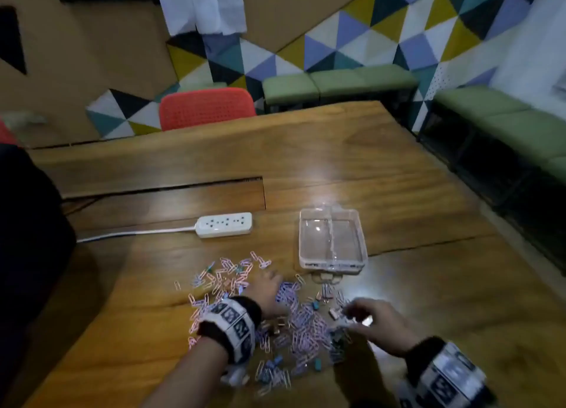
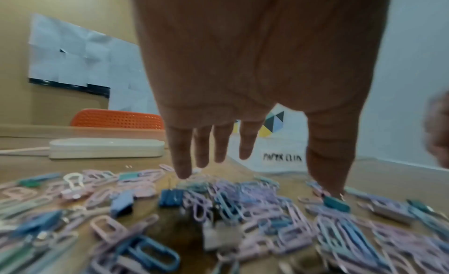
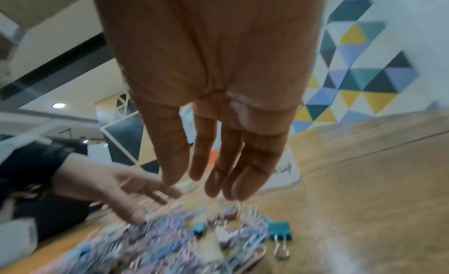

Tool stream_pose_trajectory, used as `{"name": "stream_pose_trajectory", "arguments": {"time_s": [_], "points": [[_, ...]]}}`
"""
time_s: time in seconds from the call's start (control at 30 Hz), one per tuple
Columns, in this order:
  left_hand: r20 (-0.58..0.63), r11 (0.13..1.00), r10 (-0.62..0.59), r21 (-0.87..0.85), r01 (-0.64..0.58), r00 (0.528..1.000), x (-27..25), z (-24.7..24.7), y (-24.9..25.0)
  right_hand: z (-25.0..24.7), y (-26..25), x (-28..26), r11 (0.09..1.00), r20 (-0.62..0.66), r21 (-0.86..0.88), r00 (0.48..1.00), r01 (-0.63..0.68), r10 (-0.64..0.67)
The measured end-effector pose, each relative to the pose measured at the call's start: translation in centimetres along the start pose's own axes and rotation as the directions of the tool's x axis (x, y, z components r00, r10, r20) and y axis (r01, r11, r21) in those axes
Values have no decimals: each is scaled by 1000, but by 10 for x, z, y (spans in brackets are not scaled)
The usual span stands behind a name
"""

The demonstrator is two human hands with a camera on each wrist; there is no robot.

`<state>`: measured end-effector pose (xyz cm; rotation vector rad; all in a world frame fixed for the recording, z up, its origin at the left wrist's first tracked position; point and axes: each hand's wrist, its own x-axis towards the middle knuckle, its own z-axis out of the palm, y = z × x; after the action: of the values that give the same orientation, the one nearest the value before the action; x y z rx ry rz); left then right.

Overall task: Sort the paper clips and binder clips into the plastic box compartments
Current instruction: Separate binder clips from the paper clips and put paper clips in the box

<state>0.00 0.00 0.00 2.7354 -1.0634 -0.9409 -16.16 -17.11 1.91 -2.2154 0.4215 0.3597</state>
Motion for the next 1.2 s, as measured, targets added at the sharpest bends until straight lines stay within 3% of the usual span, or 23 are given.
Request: {"name": "stream_pose_trajectory", "arguments": {"time_s": [0.1,0.3,0.4,0.47,0.57,0.67,0.8,0.9,0.97,1.03,1.13,1.2], "points": [[42,999,-3,45,1,999,2,9,13,13,-14,11,994,10,-94,998,55,-54],[-176,998,22,63,-11,984,4,27,11,61,-13,29,965,23,-247,996,84,-81],[-197,997,1,-71,-16,980,5,26,6,75,-15,34,936,25,-346,998,62,-57],[-197,956,-90,-292,29,976,5,23,1,80,-16,39,909,27,-413,999,48,-41],[-127,768,-197,-636,73,972,4,17,-7,82,-17,45,896,1,-444,999,33,-36],[62,534,-165,-834,142,984,0,12,-15,80,-19,46,920,-40,-390,997,46,-67],[209,223,-147,-945,239,967,0,14,-15,78,-23,49,940,-43,-331,994,77,-96],[219,-67,-146,-975,211,965,0,15,-10,76,-23,52,961,-19,-272,998,45,-52],[217,-193,-118,-962,192,969,0,16,-10,74,-22,52,990,-43,-140,999,7,-14],[217,-186,-125,-964,192,968,0,16,-8,71,-22,49,993,-78,105,995,-46,55],[241,-50,-198,-971,236,950,2,13,-3,63,-17,45,898,-76,425,985,-111,158],[221,94,-218,-965,246,951,3,12,-2,56,-14,43,799,-32,583,978,-149,205]]}}
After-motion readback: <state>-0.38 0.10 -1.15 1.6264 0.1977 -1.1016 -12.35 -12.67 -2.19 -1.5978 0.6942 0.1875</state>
